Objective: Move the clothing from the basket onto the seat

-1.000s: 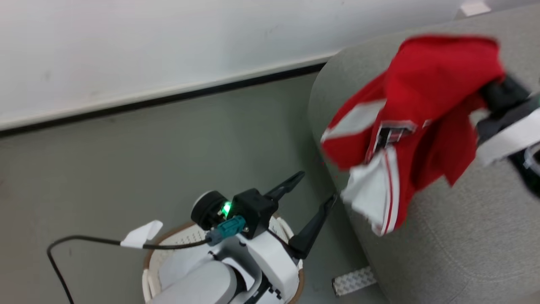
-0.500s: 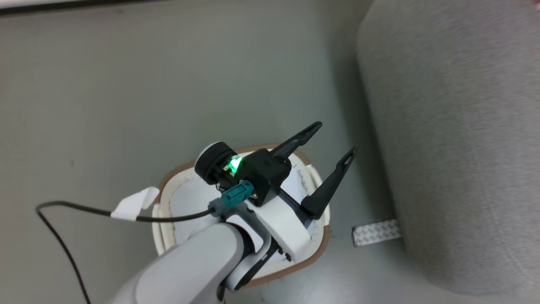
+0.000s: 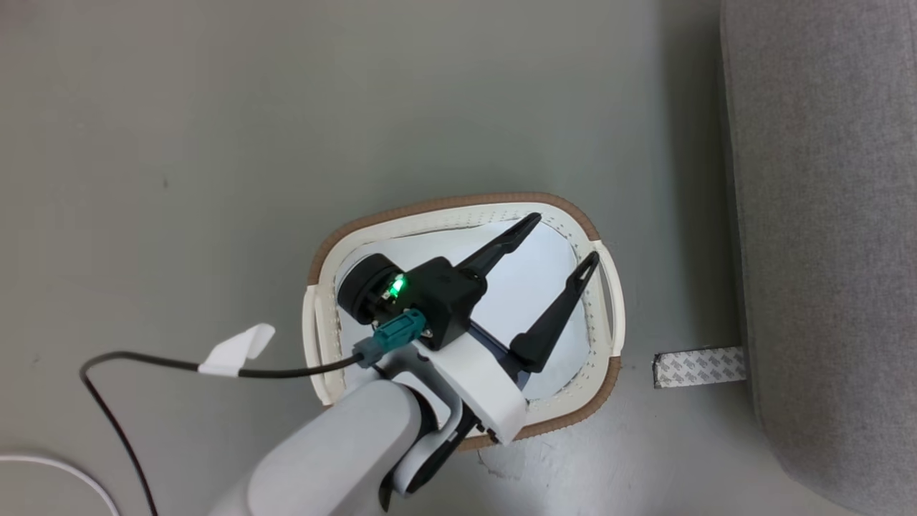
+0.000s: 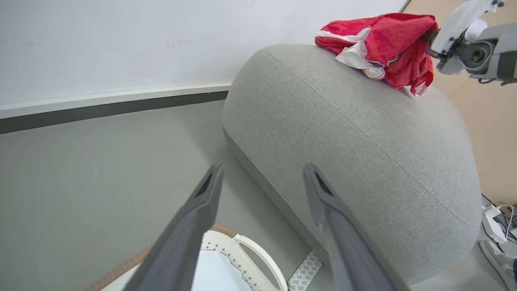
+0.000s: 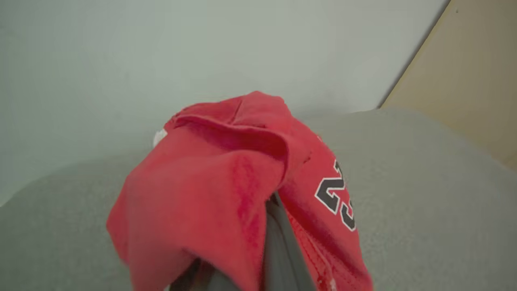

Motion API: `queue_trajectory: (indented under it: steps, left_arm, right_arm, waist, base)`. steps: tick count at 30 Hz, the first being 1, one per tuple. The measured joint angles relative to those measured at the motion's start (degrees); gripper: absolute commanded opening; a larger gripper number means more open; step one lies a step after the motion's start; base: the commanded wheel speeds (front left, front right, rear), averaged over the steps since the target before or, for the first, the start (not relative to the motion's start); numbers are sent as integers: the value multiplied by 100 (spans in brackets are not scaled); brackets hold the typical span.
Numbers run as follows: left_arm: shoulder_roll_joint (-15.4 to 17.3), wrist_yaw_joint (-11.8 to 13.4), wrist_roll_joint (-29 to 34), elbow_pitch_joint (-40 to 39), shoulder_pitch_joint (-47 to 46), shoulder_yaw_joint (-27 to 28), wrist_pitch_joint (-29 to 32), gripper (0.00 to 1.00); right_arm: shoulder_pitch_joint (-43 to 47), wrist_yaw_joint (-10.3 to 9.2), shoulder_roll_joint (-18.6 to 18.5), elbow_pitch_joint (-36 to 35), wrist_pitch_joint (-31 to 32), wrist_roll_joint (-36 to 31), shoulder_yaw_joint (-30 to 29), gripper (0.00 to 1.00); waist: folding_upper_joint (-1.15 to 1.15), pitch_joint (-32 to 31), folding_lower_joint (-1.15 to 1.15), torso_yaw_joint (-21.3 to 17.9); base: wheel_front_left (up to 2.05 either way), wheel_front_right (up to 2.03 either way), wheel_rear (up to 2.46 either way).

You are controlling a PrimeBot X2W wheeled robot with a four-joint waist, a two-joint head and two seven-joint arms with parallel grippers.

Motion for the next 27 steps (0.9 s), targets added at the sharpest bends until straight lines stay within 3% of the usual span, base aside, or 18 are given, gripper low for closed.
queue_trajectory:
  steps: [1,2,7,13,21,27]
  left_arm:
    - [3,1,-8,40,13,9,-48,100]
    - [14,2,-8,68,17,26,-93,100]
    - [65,4,-59,229,121,101,-325,100]
    - [187,58,-160,361,372,337,-750,100]
    - [393,266,-204,408,957,948,-1054,100]
    - [431,538,-176,387,1788,1739,-1087,100]
  right_arm:
    - [176,0,100,-23,0,-180,-152,41]
    - [326,0,212,-29,-1,-268,-344,100]
    - [832,0,683,-477,0,-925,-1087,100]
    - [1620,0,1635,-1519,-11,-1451,-1250,100]
    - [3076,0,2601,-3407,-13,-1081,-727,100]
    - [4289,0,3000,-4707,-12,-797,-89,100]
  waist:
    - [0,-21,0,8]
    - [0,-53,0,6]
    - [0,-285,-1,-51]
    - [0,-772,-2,-145]
    - [0,-1593,-2,-166]
    - [0,-2171,-3,-31]
  base:
    - [0,0,0]
    - [0,0,0]
    - [0,0,0]
    - [0,0,0]
    - [0,0,0]
    - [0,0,0]
